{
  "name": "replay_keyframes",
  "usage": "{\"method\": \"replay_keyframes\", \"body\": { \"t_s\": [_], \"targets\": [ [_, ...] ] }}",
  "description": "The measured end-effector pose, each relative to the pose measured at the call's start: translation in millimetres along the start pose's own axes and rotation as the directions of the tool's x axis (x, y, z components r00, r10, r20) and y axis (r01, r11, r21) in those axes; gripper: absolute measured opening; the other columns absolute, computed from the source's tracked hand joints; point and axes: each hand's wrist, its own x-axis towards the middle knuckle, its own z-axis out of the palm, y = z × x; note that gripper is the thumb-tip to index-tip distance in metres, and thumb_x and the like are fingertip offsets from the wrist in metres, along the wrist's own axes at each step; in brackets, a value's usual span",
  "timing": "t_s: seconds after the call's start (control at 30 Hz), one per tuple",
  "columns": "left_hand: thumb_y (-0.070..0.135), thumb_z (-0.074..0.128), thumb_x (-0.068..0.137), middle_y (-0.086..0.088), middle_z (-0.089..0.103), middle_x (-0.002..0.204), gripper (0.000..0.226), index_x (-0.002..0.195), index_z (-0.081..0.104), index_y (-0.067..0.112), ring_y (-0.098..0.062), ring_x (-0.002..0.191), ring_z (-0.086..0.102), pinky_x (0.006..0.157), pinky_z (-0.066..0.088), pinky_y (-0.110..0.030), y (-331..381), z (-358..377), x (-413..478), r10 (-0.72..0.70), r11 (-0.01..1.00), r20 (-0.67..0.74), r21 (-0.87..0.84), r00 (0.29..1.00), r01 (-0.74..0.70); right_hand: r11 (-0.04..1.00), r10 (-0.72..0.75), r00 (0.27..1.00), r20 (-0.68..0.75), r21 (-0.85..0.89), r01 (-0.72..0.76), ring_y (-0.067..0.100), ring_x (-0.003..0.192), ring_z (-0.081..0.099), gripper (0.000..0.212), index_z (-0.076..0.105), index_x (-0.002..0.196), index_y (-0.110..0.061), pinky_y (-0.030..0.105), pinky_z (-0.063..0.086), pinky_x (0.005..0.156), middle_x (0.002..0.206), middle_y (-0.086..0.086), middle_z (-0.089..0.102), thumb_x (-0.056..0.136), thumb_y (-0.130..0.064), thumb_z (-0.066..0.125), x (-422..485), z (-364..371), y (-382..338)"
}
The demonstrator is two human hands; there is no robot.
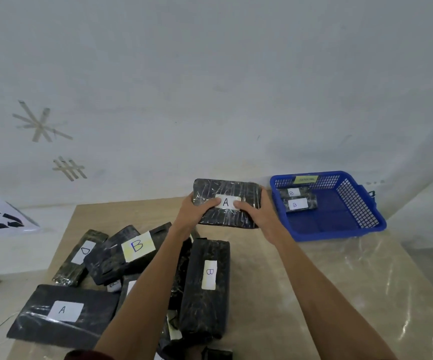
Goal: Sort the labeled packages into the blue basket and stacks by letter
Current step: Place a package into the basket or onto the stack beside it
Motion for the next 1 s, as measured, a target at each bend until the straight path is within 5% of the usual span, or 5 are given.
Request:
{"method": "replay_keyframes", "body": {
  "t_s": [0.27,0.5,0.7,0.87,1.0],
  "targets": [
    [0.023,0.082,0.083,-0.004,0.076,0.098,0.023,0.100,0.068,0.017,-0.015,0.084,0.071,0.070,0.056,-0.020,12,35,0,0.020,0.999,-0.104,0.041,0.994,-0.016,0.993,-0.092,0.996,0.021,-0.075,0.093,0.004,0.105,0.064,0.069,0.038,0.129,-0.035,0.028,0.053,0.091,0.114,-0.018,0.062,0.080,-0.022,0.085,14,-33,-16],
    [0.025,0.083,0.081,-0.008,0.077,0.101,0.034,0.109,0.070,0.010,-0.025,0.095,0.073,0.089,0.059,-0.038,16,54,13,-0.006,0.999,-0.150,0.042,0.989,0.012,0.986,-0.140,0.987,0.074,-0.080,0.146,0.017,0.107,0.068,0.068,0.043,0.131,-0.030,0.040,0.056,0.096,0.117,-0.002,0.068,0.079,-0.022,0.086,29,-54,-24],
    [0.022,0.083,0.082,-0.006,0.076,0.092,0.031,0.107,0.070,0.009,-0.015,0.078,0.070,0.064,0.055,-0.020,21,72,14,0.030,0.999,-0.139,0.049,0.990,-0.023,0.987,-0.123,0.987,0.101,-0.089,0.132,0.011,0.108,0.065,0.068,0.039,0.133,-0.028,0.036,0.053,0.098,0.120,-0.006,0.063,0.082,-0.020,0.083,32,-73,-30],
    [0.019,0.082,0.083,-0.001,0.076,0.088,0.021,0.099,0.070,0.014,-0.014,0.078,0.071,0.064,0.056,-0.019,23,81,16,0.031,0.999,-0.146,0.043,0.989,-0.025,0.985,-0.142,0.985,0.098,-0.079,0.150,0.016,0.112,0.066,0.067,0.042,0.135,-0.023,0.034,0.054,0.097,0.122,0.000,0.066,0.083,-0.018,0.083,35,-80,-31],
    [0.027,0.084,0.081,-0.001,0.075,0.100,0.041,0.115,0.065,0.015,-0.013,0.088,0.071,0.073,0.055,-0.023,27,79,20,0.039,0.998,-0.118,0.058,0.992,-0.032,0.993,-0.101,0.989,0.106,-0.043,0.107,0.017,0.109,0.067,0.068,0.041,0.137,-0.022,0.028,0.058,0.086,0.122,0.003,0.065,0.083,-0.014,0.082,37,-80,-33]
  ]
}}
